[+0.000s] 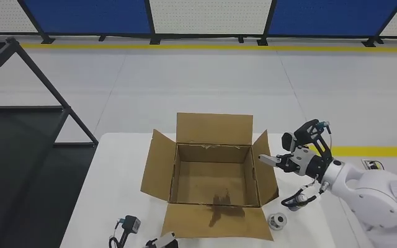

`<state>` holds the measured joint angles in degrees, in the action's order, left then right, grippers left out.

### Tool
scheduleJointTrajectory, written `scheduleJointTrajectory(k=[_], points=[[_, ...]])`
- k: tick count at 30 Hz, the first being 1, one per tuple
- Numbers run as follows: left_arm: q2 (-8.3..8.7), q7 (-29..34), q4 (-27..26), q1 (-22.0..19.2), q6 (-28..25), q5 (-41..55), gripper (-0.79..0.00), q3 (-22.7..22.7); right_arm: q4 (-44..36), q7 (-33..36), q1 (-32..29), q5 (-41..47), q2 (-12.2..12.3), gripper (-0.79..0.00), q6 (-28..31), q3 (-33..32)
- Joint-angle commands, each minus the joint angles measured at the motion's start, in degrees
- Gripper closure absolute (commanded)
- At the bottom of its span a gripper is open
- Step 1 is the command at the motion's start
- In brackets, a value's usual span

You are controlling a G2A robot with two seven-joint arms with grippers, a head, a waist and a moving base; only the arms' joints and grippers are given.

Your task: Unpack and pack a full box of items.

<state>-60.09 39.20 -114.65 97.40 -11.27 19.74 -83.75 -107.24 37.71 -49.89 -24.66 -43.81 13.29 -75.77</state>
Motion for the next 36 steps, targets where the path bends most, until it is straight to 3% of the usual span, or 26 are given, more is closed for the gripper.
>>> scheduleJointTrajectory(k=[1,8,12,23,31,36], points=[[-0.27,-2.3,0.4,-0.2,-1.6,0.1,-0.785,1.3,0.3,-0.2,0.6,0.2,-0.1,-0.785,0.5,0.3],[-1.28,-9.2,1.8,-1.0,-7.8,-2.7,-0.785,6.3,1.5,0.8,2.9,0.3,-0.6,-0.785,1.2,1.5],[-1.84,-11.1,3.1,-2.2,-8.7,-4.5,-0.785,9.8,2.0,2.1,4.4,-0.1,-0.9,-0.785,1.4,2.3],[-1.88,-11.4,3.2,-2.4,-8.4,-4.9,-0.785,9.9,1.6,1.6,4.2,-0.5,-0.9,-0.785,1.7,2.5],[-1.96,-15.8,2.1,2.4,-12.5,-6.3,-0.785,8.7,-3.8,-5.8,-2.8,-9.7,0.2,-0.785,15.5,-3.7],[-1.75,-17.3,2.0,6.4,-15.4,-5.3,-0.785,5.7,-8.9,-9.3,-9.5,-15.5,1.2,-0.785,27.8,-9.3]])
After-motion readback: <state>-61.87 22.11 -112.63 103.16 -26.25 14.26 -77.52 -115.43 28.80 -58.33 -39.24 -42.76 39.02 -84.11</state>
